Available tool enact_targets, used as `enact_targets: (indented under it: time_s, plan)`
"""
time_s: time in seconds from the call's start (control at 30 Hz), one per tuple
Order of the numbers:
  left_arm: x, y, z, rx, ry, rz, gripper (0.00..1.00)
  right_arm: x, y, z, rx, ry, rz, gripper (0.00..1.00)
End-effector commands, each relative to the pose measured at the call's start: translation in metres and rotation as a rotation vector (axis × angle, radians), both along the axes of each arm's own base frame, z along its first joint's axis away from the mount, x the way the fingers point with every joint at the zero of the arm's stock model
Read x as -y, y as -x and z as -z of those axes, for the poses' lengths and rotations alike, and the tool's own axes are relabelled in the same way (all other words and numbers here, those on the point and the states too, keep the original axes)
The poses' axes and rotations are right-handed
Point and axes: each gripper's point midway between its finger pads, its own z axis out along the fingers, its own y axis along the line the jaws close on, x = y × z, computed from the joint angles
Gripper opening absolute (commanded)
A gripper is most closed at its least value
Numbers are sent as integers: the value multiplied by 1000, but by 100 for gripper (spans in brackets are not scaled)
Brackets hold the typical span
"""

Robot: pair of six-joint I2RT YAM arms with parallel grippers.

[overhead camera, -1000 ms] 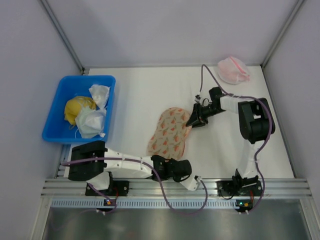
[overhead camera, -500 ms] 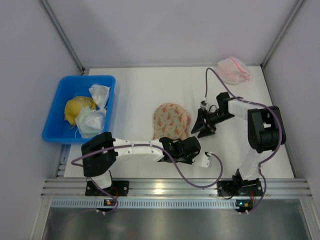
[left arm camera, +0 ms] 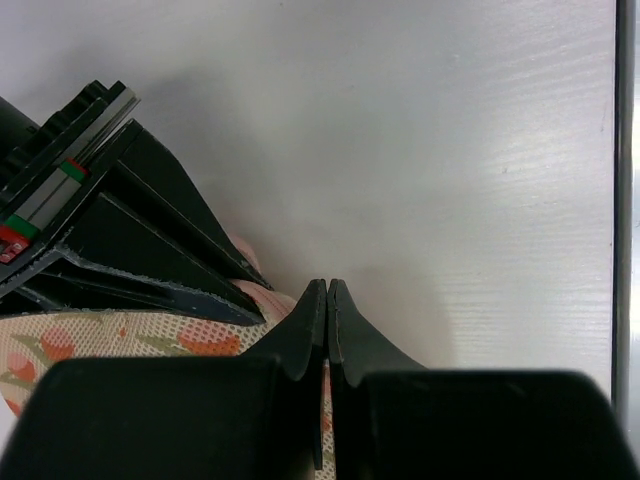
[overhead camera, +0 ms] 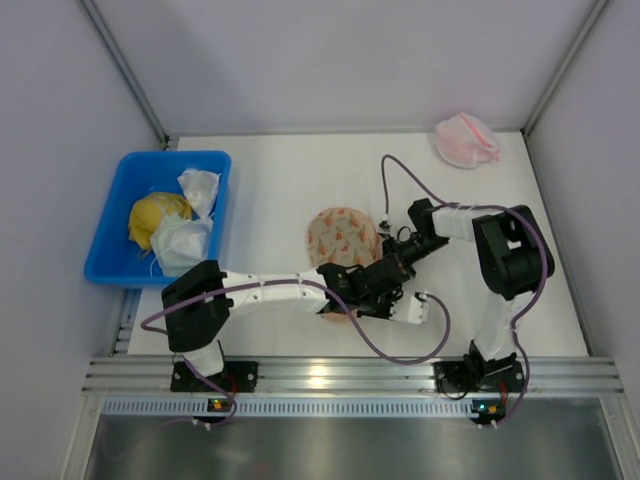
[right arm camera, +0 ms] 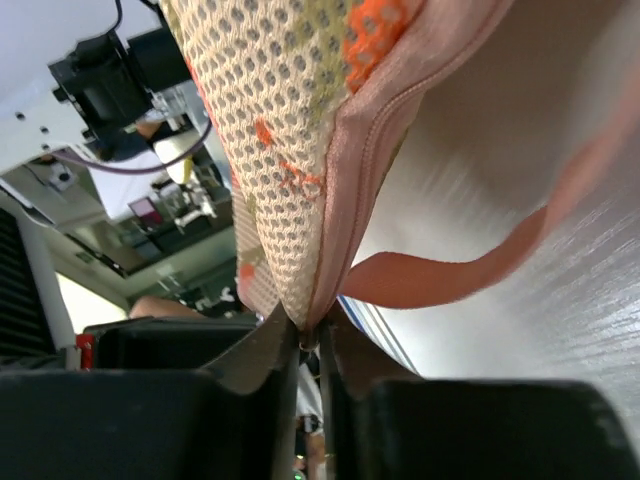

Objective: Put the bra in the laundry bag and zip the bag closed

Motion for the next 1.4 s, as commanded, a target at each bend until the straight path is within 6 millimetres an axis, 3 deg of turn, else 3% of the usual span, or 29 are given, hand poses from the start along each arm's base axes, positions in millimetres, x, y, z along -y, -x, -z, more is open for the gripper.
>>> enact_targets:
  time_s: [0.0,0.03,0.27,0.57,0.73,0.77,0.83,0.87,0.9,1.0,1.2,1.37]
  plan:
    - [8,7,-12,-36,46,25,0,-8,-19,-3,62,-17,-1,8]
    - [7,11,-12,-49,52,38,0,-8,-23,-2,65,-14,7,0]
    - [-14,36,3,-103,8,71,0,0,-52,0,96,13,60,0]
    - [-61,81,34,-244,-85,64,0,1,-86,-1,172,41,30,0]
    - [-64,84,35,-278,-86,29,0,-1,-92,0,207,35,-4,0]
    - [-56,82,28,-288,-65,11,0,-2,-92,-2,215,34,-8,0]
    - [-46,74,27,-310,-54,-34,0,-4,-89,-8,220,32,-14,19]
    - [-33,68,15,-324,-16,-70,0,-4,-88,-11,224,34,-15,27]
    - [-30,58,20,-335,-23,-114,0,-1,-89,-11,235,49,-13,45]
    - [-16,28,13,-337,14,-257,0,13,-89,-20,282,91,-6,67]
    - [-6,-28,-4,-339,119,-452,0,42,-83,-36,341,165,23,72]
    - [7,-48,-20,-278,195,-468,0,40,-56,-31,215,103,89,72]
